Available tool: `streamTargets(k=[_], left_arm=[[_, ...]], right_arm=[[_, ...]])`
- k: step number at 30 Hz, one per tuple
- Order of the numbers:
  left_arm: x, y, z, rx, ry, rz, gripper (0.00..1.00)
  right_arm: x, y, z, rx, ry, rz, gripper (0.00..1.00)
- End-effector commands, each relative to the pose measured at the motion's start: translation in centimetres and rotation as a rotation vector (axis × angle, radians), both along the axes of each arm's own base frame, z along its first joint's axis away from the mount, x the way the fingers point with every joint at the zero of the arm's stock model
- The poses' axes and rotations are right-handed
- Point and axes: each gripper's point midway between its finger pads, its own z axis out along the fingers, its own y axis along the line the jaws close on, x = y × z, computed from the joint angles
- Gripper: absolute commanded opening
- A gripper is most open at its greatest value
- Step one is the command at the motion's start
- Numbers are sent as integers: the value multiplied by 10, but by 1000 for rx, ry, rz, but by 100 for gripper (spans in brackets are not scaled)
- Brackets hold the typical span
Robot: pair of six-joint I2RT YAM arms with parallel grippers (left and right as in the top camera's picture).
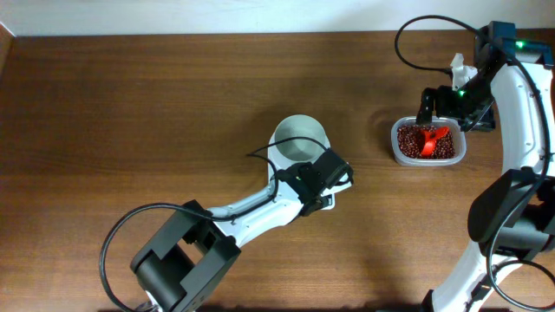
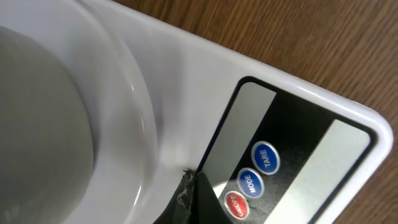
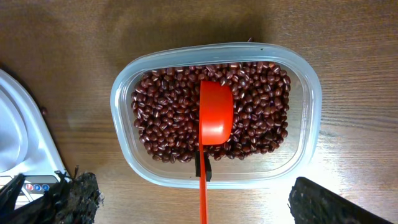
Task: Scoop item into bowl and weigh 50g on scale
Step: 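Retract the left gripper away from the scale to the left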
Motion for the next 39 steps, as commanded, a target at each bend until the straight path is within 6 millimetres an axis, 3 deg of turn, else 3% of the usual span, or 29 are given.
streamTargets(k=[1, 4, 5, 7, 8, 10, 12, 15, 16, 20, 22, 25, 27, 29, 31, 34, 35, 36, 37, 38, 39], left_arm=[[-31, -18, 17, -189, 146, -43, 0], [-33, -30, 83, -389, 96, 8, 0], [-31, -26, 120, -478, 45, 45, 0], [-22, -15, 140, -544, 21, 122, 0], [-5, 6, 149, -605, 19, 263, 0], [24, 46, 148, -683, 35, 526, 0], [55, 107, 145, -747, 19, 807, 0], [86, 180, 150, -782, -77, 995, 2], [97, 213, 155, -790, -145, 1069, 0], [117, 280, 165, -822, -282, 1196, 0], [117, 284, 155, -803, -264, 1215, 0], [102, 282, 118, -712, -136, 1268, 0], [78, 282, 89, -616, -13, 1316, 1], [51, 282, 74, -533, 93, 1353, 6], [34, 281, 73, -474, 160, 1362, 6], [28, 281, 92, -419, 192, 1307, 10], [29, 281, 100, -417, 192, 1302, 13], [30, 281, 101, -418, 190, 1301, 33], [30, 282, 101, -417, 190, 1301, 76], [30, 282, 101, -418, 190, 1301, 99], [30, 281, 101, -418, 190, 1301, 99]], right_arm=[[2, 0, 6, -11, -17, -4, 99], [2, 0, 6, -11, -17, -4, 99], [2, 0, 6, -11, -17, -4, 99], [2, 0, 6, -11, -17, -4, 99], [2, 0, 6, -11, -17, -4, 99], [2, 0, 6, -11, -17, -4, 99], [2, 0, 6, -11, -17, -4, 99], [2, 0, 6, -11, -17, -4, 99], [2, 0, 6, -11, -17, -4, 99], [2, 0, 6, -11, -17, -4, 99], [2, 0, 6, -11, -16, -4, 99], [2, 0, 6, -11, -17, -4, 99], [2, 0, 6, -11, -17, -4, 99], [2, 0, 6, -11, -17, -4, 99], [2, 0, 6, -11, -17, -4, 99], [2, 0, 6, -11, -17, -4, 99], [2, 0, 6, -11, -17, -4, 99], [2, 0, 6, -11, -17, -4, 99], [2, 0, 6, -11, -17, -4, 99], [2, 0, 6, -11, -17, -4, 99], [2, 0, 6, -11, -17, -4, 99]])
